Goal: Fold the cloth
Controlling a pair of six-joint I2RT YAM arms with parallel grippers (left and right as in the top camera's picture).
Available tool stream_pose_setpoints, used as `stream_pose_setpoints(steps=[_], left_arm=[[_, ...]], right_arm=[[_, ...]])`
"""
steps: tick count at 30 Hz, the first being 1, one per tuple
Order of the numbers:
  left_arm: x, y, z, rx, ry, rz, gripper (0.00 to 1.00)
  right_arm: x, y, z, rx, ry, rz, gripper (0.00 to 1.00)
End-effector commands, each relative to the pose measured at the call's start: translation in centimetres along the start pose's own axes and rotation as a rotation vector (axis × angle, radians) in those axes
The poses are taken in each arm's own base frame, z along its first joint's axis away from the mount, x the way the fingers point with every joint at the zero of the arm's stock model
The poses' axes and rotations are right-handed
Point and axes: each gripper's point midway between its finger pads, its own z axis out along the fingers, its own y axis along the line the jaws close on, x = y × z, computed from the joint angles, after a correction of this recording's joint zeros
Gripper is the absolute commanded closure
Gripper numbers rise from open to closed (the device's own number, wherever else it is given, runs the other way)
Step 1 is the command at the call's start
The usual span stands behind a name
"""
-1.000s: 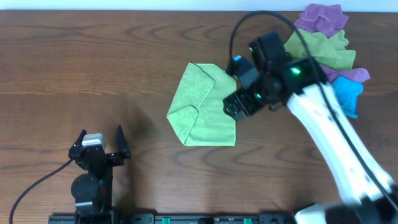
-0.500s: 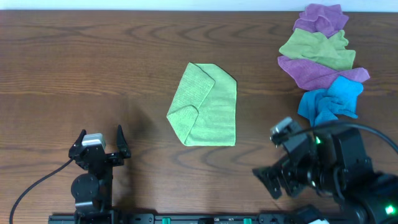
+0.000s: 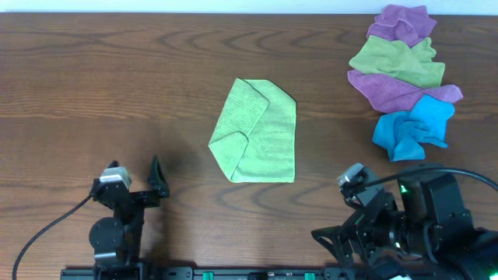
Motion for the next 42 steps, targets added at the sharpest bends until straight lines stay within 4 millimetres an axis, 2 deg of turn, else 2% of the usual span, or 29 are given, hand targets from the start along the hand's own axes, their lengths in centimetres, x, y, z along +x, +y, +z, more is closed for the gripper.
stream_pose_setpoints(steps=[1,3,7,8,12,16,24,29,32,37,42], left_arm=[[2.2,-2.2,0.0,0.133,0.098,-0.332,0.05],[1.8,-2.3,0.0,0.136,0.083,-0.35,0.05],[0.6,-2.8,0.0,0.166,0.058,-0.542,0.05],[0.5,-3.2,-0.1,0.186,0.06,-0.538,0.05],[0.0,-5.5,-0.6,0.316,0.071,-0.428,0.04],[0.9,-6.1,-0.5,0.336,0.115,-0.405,0.02],[1.7,-6.9,1.2,0.306,0.194,-0.259,0.03],[0.2,-8.5,4.1,0.302,0.301,-0.1,0.04],[0.1,-9.8,6.3,0.319,0.37,-0.036,0.04],[0.7,-13.1,11.1,0.358,0.479,0.102,0.03],[2.4,-16.0,15.7,0.335,0.585,0.28,0.03]], right_arm=[[0.1,0.5,0.1,-0.025,0.004,0.009,0.01],[0.2,0.5,0.1,-0.026,0.006,0.01,0.01],[0.1,0.4,0.1,-0.025,0.001,0.007,0.01],[0.0,0.4,0.1,-0.022,-0.002,0.006,0.01],[-1.2,-0.2,0.1,0.014,-0.046,-0.02,0.01],[-2.7,-1.8,0.3,0.093,-0.081,-0.035,0.01],[-5.8,-3.3,2.7,0.097,-0.077,-0.026,0.01],[-7.2,-4.2,2.7,0.123,-0.124,-0.021,0.01],[-7.2,-6.0,2.1,0.213,-0.134,0.026,0.01],[-7.0,-8.0,1.2,0.298,-0.151,0.099,0.01],[-6.8,-9.4,-0.1,0.354,-0.189,0.152,0.01]])
